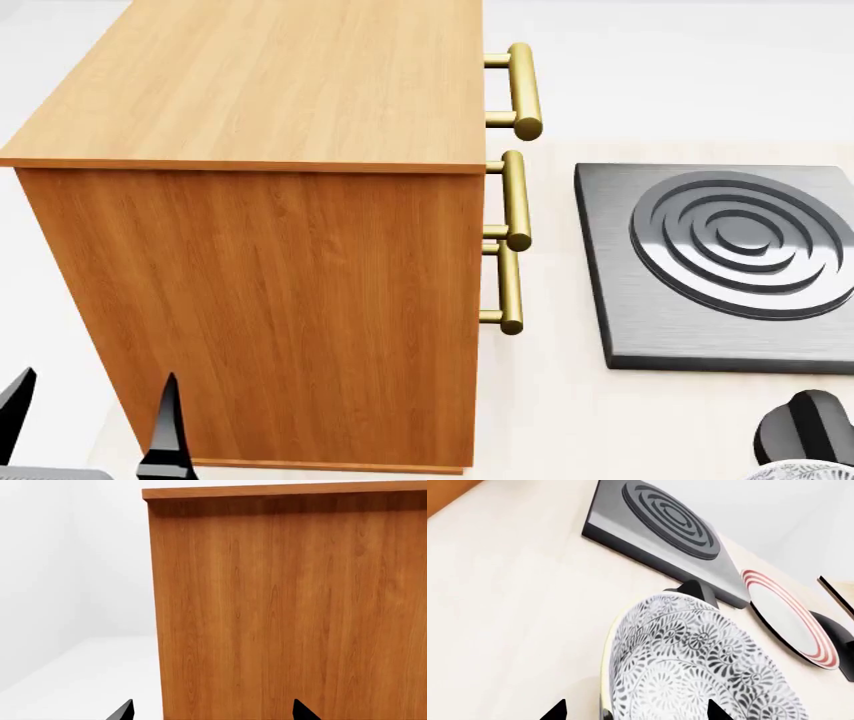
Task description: Put the bowl on the top of the cabinet.
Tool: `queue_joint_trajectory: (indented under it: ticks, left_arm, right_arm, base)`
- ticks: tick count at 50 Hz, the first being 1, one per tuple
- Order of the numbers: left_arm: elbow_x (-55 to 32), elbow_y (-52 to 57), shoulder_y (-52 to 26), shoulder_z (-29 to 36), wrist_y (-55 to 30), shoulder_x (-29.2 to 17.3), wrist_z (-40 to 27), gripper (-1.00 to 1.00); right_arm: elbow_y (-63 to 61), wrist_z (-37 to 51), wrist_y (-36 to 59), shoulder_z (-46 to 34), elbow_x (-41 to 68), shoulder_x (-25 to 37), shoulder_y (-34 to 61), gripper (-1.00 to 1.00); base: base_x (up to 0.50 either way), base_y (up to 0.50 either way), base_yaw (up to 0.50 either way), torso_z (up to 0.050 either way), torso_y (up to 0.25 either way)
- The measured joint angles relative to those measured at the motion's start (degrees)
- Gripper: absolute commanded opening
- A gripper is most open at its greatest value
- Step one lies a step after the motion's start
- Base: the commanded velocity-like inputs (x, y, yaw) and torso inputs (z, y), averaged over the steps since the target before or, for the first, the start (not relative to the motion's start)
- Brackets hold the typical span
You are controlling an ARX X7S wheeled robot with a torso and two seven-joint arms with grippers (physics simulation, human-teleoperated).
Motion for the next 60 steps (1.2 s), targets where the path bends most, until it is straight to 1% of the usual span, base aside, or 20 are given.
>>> queue_joint_trajectory:
  ticks: [21,22,44,52,60]
  left_arm:
    - [-0.2,-0.5,0.1,0.1,0.6,-0.2,-0.1,1.00]
    - [-0.2,-0.5,0.1,0.2,0.6,-0.2,-0.2,1.00]
    - [-0.3,0.0,0.1,0.4,0.4,-0.6,-0.6,1.00]
    - [-0.4,0.0,0.2,0.4,0.5,-0.7,-0.7,1.00]
    - [-0.4,0.1,0.2,0.5,0.5,-0.8,-0.9,1.00]
  right_arm:
    - [1.1,-0.3,-0.6,-0.4,-0.4,-0.4,-0.1,1.00]
    - [1.1,-0.3,-0.6,-0.4,-0.4,-0.4,-0.1,-1.00]
    - [-0.4,0.5,-0.4,-0.2,0.6,0.1,-0.1,-1.00]
    - [-5.2,1.8,3.5,1.1,3.5,1.2,3.2,-1.00]
    - [-10.3,2.9,9.5,2.0,7.7,1.5,9.4,-1.00]
  base:
    - [0.00,0.00,0.00,0.000,0.000]
    - [0.00,0.00,0.00,0.000,0.000]
    - [0.00,0.00,0.00,0.000,0.000]
    - [0.00,0.00,0.00,0.000,0.000]
    - [0.00,0.00,0.00,0.000,0.001]
